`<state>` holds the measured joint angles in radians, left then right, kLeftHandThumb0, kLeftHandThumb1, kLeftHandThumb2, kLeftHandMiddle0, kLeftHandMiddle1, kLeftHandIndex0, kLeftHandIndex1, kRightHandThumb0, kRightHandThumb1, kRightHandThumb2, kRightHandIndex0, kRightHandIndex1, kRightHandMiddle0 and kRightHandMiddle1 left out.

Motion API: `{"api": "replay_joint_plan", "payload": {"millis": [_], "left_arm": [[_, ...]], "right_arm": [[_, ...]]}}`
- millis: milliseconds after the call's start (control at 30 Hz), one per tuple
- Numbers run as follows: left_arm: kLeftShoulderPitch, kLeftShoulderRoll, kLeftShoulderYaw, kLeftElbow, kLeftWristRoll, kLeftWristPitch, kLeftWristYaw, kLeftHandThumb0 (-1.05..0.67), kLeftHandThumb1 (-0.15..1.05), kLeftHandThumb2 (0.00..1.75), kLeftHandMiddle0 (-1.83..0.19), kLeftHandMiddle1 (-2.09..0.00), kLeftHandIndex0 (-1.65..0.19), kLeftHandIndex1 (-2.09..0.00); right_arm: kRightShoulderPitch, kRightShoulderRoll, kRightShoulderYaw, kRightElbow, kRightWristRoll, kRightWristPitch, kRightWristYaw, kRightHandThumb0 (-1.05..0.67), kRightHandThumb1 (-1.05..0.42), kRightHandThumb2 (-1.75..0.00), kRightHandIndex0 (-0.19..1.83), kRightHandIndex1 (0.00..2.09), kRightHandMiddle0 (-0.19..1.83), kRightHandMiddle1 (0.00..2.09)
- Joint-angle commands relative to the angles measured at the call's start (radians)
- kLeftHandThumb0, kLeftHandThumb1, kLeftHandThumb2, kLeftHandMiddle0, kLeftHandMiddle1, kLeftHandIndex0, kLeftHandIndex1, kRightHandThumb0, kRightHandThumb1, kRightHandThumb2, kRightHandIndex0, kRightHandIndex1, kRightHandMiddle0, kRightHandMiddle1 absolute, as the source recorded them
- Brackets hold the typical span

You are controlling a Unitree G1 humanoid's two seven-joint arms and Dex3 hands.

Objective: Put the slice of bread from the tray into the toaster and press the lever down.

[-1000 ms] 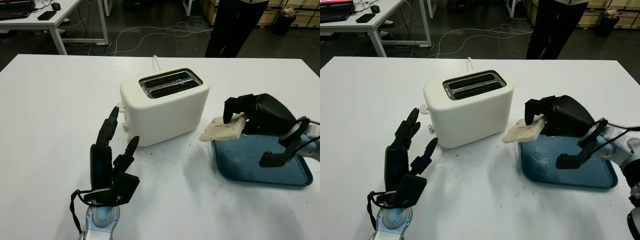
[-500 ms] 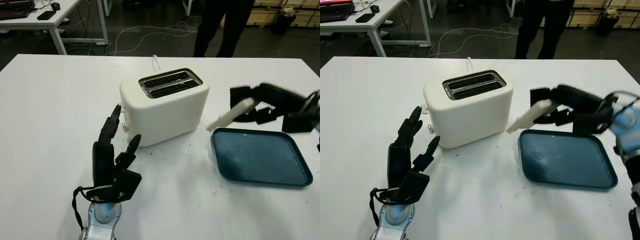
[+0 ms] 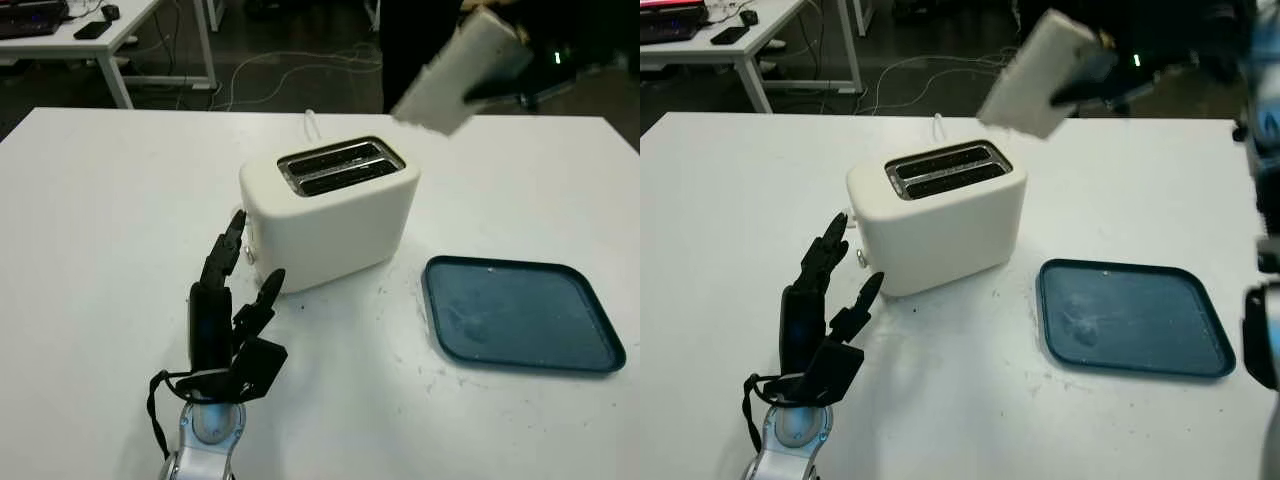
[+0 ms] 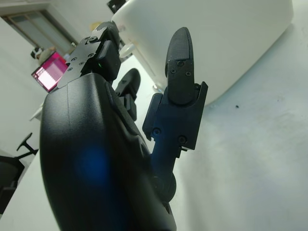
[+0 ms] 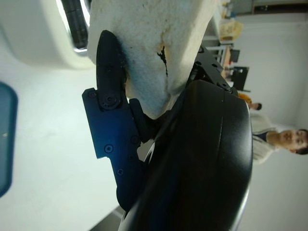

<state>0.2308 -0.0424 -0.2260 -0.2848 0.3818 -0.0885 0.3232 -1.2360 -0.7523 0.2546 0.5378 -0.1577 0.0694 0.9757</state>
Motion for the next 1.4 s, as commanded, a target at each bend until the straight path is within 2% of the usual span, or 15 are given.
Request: {"api": "replay_joint_plan", "payload": {"millis": [0, 167, 267, 533, 633, 1067, 1367], "left_arm": [[0.004, -0.02, -0.005, -0.001, -0.002, -0.011, 0.002, -0.52, 0.92, 0.25, -0.14, -0.52, -0.29, 0.0], [0.007, -0.021, -0.001, 0.01, -0.001, -0.03, 0.014, -0.53, 0.92, 0.26, -0.14, -0.53, -0.3, -0.01], [0.007, -0.019, 0.001, 0.014, 0.001, -0.034, 0.018, -0.52, 0.92, 0.26, -0.14, -0.54, -0.3, -0.01], [-0.002, -0.021, 0.009, 0.031, -0.01, -0.049, 0.024, -0.53, 0.92, 0.27, -0.14, -0.55, -0.3, -0.01], [-0.003, -0.02, 0.012, 0.035, -0.012, -0.056, 0.025, -0.54, 0.92, 0.28, -0.14, -0.56, -0.3, -0.01], [-0.008, -0.014, 0.023, 0.02, -0.004, -0.041, 0.019, -0.55, 0.92, 0.28, -0.13, -0.56, -0.3, -0.01], [-0.027, -0.01, 0.03, 0.026, -0.001, -0.035, 0.01, -0.56, 0.92, 0.27, -0.14, -0.58, -0.31, -0.01]], "right_arm": [[-0.075, 0.038, 0.024, 0.035, -0.039, -0.001, -0.005, -0.33, -0.92, -0.43, 0.93, 1.75, 0.65, 1.75], [-0.167, 0.122, 0.076, 0.038, -0.14, 0.092, -0.014, -0.27, -0.92, -0.38, 0.87, 1.75, 0.59, 1.75], [-0.188, 0.169, 0.086, 0.092, -0.158, 0.056, -0.024, -0.23, -0.92, -0.39, 0.9, 1.75, 0.64, 1.75], [-0.247, 0.289, 0.137, 0.389, -0.227, -0.105, -0.099, -0.45, -0.92, -0.34, 1.07, 1.75, 0.91, 1.75], [-0.255, 0.318, 0.147, 0.448, -0.246, -0.102, -0.117, -0.49, -0.92, -0.32, 1.1, 1.75, 0.95, 1.75], [-0.251, 0.315, 0.138, 0.526, -0.256, -0.136, -0.103, -0.47, -0.92, -0.31, 1.1, 1.75, 0.93, 1.75], [-0.283, 0.301, 0.126, 0.529, -0.255, -0.098, -0.07, -0.46, -0.92, -0.32, 1.06, 1.75, 0.89, 1.75]]}}
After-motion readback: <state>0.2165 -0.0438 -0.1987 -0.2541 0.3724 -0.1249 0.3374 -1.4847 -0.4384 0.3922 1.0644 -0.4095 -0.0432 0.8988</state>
